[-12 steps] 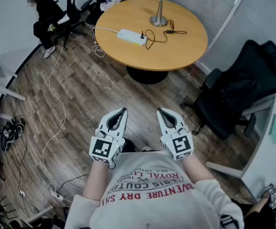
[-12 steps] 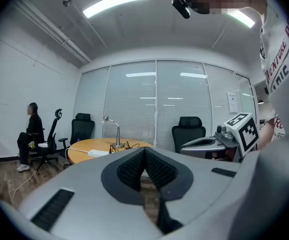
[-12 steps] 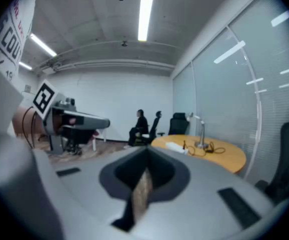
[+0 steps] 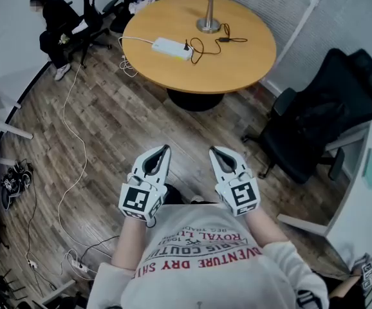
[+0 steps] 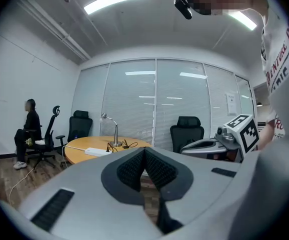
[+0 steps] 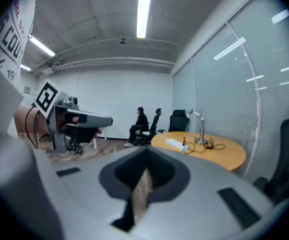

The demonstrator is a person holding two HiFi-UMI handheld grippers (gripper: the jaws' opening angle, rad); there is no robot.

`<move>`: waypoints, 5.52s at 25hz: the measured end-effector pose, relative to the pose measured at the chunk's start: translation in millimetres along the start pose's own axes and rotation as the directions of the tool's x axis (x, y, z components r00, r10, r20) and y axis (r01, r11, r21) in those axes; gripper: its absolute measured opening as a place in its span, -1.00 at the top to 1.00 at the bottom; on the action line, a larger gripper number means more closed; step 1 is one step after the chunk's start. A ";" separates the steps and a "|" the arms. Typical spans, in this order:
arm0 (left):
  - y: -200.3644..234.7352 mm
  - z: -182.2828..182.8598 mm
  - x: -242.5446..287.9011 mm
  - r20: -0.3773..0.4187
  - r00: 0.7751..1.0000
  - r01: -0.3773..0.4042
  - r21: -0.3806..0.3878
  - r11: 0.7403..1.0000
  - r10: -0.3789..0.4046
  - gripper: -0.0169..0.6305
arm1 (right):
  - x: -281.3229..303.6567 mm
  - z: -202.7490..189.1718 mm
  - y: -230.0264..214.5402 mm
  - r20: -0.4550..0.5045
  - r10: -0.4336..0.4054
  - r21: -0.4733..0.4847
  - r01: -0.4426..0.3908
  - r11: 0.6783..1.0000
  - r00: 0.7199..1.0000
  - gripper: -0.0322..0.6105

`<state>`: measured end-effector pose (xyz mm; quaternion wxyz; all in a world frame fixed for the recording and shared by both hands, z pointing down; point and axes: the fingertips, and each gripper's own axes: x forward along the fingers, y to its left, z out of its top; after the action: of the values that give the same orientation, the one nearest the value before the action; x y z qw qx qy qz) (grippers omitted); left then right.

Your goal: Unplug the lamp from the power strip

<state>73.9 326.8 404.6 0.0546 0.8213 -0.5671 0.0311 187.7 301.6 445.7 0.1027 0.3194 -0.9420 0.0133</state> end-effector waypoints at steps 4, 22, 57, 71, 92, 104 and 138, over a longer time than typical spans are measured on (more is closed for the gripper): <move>5.6 -1.7 6.3 -0.004 1.000 0.006 -0.006 1.000 -0.006 0.86 | 2.9 0.3 -2.6 0.010 0.000 0.005 0.000 1.000 1.000 0.81; 106.1 9.2 62.2 -0.025 0.998 0.063 -0.038 0.997 -0.064 0.86 | 106.6 15.0 -27.6 -0.053 -0.051 0.085 0.055 0.995 0.997 0.80; 279.1 31.6 310.1 -0.086 0.995 -0.052 -0.022 0.998 0.049 0.86 | 359.4 40.1 -246.9 -0.132 0.033 0.100 -0.020 0.995 0.991 0.80; 319.6 1.9 406.1 -0.218 0.972 0.091 -0.015 0.996 -0.092 0.86 | 411.2 2.1 -294.3 -0.294 0.022 0.198 0.038 0.980 0.956 0.80; 313.2 -173.5 481.8 -0.713 0.540 0.748 0.163 0.643 -0.447 0.86 | 465.6 -48.3 -266.7 -0.616 -0.036 0.143 0.157 0.977 0.787 0.40; 307.0 -183.8 488.9 -0.713 0.483 0.760 0.055 0.647 -0.507 0.86 | 493.4 -110.0 -272.4 -0.824 0.070 0.101 0.025 0.995 0.562 0.38; 306.5 -187.0 490.1 -0.729 0.463 0.749 0.017 0.662 -0.505 0.86 | 491.6 -119.7 -270.0 -0.912 0.067 -0.060 -0.294 0.954 0.404 0.68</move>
<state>-36.7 -212.3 662.1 0.1209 0.8985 -0.1434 0.3968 -7.9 -196.8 651.2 0.6218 0.1453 -0.7639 0.0934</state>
